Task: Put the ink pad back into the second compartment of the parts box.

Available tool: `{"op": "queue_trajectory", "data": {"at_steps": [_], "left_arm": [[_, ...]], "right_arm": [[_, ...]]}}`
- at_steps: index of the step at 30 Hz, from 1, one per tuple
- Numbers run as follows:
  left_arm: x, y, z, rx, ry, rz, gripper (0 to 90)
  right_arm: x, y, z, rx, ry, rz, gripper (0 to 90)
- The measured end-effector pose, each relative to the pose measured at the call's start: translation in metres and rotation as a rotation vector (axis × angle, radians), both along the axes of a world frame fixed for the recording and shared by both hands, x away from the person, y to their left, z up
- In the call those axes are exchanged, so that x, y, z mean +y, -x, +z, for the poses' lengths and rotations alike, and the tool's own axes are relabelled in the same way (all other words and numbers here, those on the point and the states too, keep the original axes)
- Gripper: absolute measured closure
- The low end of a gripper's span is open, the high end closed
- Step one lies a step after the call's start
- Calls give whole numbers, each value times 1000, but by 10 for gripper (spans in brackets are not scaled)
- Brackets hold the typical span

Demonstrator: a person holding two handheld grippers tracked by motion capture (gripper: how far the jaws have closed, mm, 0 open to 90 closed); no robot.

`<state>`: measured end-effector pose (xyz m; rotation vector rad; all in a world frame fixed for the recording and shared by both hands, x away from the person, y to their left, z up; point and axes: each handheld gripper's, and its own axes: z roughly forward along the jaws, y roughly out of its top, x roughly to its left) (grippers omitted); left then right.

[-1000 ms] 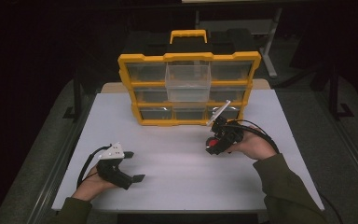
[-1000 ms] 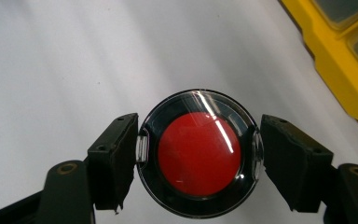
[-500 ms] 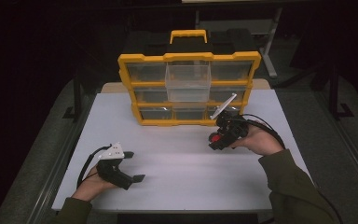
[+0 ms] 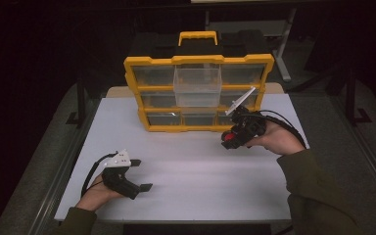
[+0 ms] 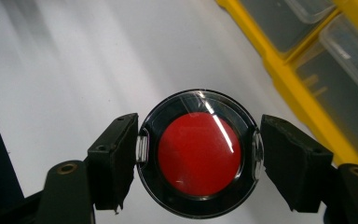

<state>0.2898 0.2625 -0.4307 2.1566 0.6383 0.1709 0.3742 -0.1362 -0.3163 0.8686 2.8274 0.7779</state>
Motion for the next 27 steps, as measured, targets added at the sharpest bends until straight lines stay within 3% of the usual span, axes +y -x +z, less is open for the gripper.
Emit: {"op": "queue_trajectory", "data": {"at_steps": [27], "left_arm": [[0,1,1,1,7,-3,17]], "right_arm": [[-8,-10,68,-47,-29,-16,289]]}}
